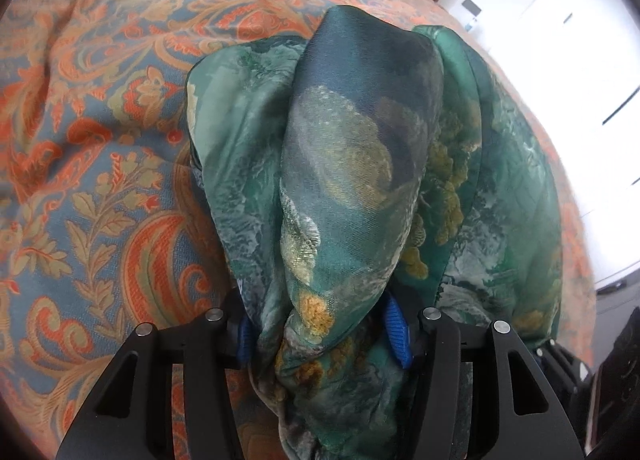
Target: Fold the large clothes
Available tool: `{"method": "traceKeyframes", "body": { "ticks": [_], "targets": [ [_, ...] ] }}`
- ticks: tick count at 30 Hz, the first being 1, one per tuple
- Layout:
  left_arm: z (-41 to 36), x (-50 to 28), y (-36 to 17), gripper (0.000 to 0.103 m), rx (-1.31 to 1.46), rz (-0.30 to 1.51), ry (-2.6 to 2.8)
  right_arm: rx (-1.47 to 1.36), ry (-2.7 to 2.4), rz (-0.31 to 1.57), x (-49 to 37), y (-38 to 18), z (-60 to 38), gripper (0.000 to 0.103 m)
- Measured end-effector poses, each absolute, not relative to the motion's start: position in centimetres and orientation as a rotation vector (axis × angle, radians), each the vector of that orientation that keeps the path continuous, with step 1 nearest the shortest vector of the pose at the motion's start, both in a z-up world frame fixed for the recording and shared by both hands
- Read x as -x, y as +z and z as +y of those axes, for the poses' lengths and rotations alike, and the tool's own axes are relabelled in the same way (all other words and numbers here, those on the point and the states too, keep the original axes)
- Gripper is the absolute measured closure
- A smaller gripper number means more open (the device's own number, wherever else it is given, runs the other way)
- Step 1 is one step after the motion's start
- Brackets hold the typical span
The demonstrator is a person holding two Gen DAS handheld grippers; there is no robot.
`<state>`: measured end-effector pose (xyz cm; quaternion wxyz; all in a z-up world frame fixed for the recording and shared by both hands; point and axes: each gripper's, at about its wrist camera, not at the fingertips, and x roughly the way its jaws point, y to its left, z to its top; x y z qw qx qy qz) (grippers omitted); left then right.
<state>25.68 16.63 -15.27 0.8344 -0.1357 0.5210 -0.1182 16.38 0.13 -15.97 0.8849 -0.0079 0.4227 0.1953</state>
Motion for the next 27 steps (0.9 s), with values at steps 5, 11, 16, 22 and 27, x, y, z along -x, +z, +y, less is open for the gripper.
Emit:
{"method": "traceKeyframes", "body": {
  "ticks": [5,11,16,22,27],
  "targets": [
    [17.1,-25.0,-14.7,0.026,0.297,1.056,-0.234,0.01,0.394,0.847,-16.3,-16.7,-0.1,0.069],
    [23.0,-22.6,-11.7,0.005,0.406,0.964,-0.315,0.026,0.395,0.841,-16.1,-16.7,0.1,0.069],
    [27.4,-21.6,-13.8,0.001,0.375,0.867,-0.109,0.038,0.375,0.83,-16.1,-16.5,0.1,0.069],
    [27.4,-23.2,-19.7,0.0,0.279,0.909,0.023,0.048,0.361,0.822,-15.9,-16.6,0.3,0.069],
    [23.6,-24.1,-20.0,0.0,0.007,0.949,0.143,0.056,0.351,0.828,-15.7,-16.6,0.9,0.069]
  ]
}}
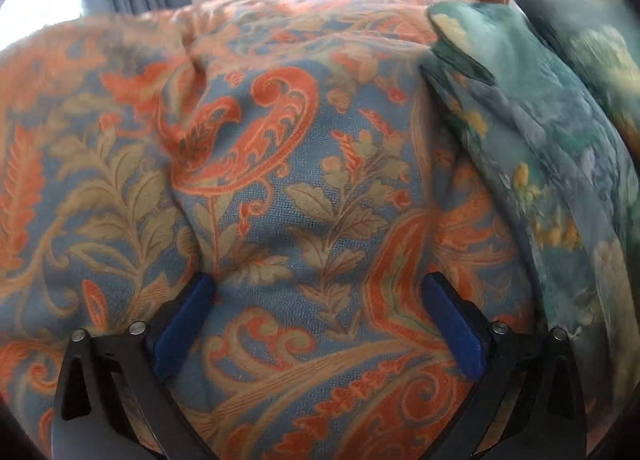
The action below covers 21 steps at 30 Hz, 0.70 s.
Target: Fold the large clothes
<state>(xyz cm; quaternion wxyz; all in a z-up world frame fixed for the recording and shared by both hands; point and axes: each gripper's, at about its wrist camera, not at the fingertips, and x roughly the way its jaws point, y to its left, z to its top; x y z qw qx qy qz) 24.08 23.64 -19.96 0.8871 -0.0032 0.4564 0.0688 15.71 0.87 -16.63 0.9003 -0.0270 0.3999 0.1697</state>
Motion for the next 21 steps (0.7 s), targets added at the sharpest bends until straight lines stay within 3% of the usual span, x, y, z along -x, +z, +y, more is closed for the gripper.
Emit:
{"method": "traceKeyframes", "body": {
  "ticks": [21],
  "targets": [
    [24.5,-24.9,-20.1,0.0,0.042,0.96,0.131,0.082,0.338,0.838,-15.8,-16.6,1.0,0.068]
  ]
}}
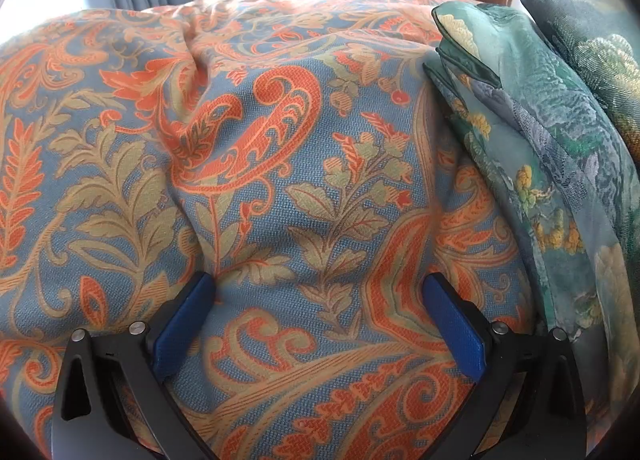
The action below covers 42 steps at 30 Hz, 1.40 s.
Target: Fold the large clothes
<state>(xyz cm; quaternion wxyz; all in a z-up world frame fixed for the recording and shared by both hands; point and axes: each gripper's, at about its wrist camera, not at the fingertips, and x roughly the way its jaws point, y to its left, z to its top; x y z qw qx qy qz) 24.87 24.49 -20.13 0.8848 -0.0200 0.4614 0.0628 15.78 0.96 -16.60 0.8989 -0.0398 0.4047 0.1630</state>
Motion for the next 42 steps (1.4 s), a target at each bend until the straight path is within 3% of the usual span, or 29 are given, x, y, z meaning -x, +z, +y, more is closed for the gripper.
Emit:
{"method": "traceKeyframes", "body": {
  "ticks": [32,38,42],
  "targets": [
    [24.2,-24.2,-20.0,0.0,0.042,0.958,0.133,0.121,0.273,0.777,-14.2,-16.4,1.2,0.067],
    [24.2,-24.0,-20.1,0.0,0.039,0.959,0.134,0.107,0.268,0.749,-12.2,-14.6,1.1,0.058],
    [24.3,-24.2,-20.1,0.0,0.042,0.96,0.139,0.028,0.283,0.761,-10.9,-13.4,0.0,0.045]
  ]
}}
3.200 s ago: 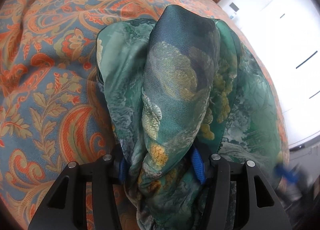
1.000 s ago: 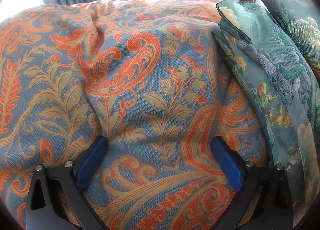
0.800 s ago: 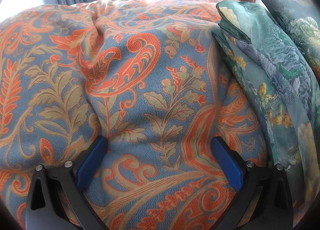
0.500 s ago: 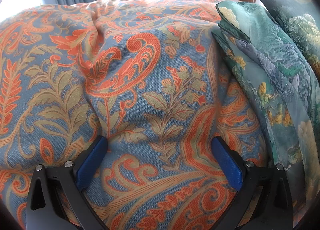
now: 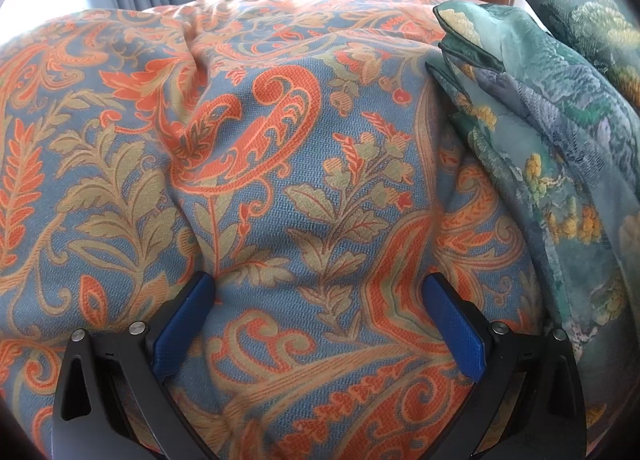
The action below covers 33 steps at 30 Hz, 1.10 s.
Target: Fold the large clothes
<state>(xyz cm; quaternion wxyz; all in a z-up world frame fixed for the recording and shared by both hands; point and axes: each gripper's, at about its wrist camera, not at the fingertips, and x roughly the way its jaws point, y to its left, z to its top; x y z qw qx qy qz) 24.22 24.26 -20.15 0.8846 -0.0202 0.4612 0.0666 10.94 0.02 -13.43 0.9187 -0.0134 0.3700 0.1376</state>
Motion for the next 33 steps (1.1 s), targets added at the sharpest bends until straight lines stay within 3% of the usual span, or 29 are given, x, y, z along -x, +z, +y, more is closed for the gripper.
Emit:
{"method": "traceKeyframes", "body": {
  "ticks": [9,17,21,26,33],
  "targets": [
    [27.0,-24.4,-17.9,0.002,0.221,1.07,0.064,-0.01,0.321,0.74,-5.8,-10.9,-2.9,0.04],
    [29.2,-20.4,-8.4,0.001,0.572,0.826,-0.421,0.008,0.21,0.707,-2.9,-10.1,-7.6,0.035],
    [26.3,-21.1,-5.1,0.001,0.552,0.814,-0.655,-0.039,0.192,0.723,-3.4,-10.3,-8.4,0.035],
    [23.8,-23.2,-6.3,0.002,0.431,0.91,-0.607,-0.126,0.214,0.733,-3.8,-10.1,-9.0,0.035],
    [23.8,-26.5,-10.7,0.002,0.502,1.039,-0.552,-0.15,0.172,0.71,-3.7,-9.8,-11.2,0.035]
  ]
}}
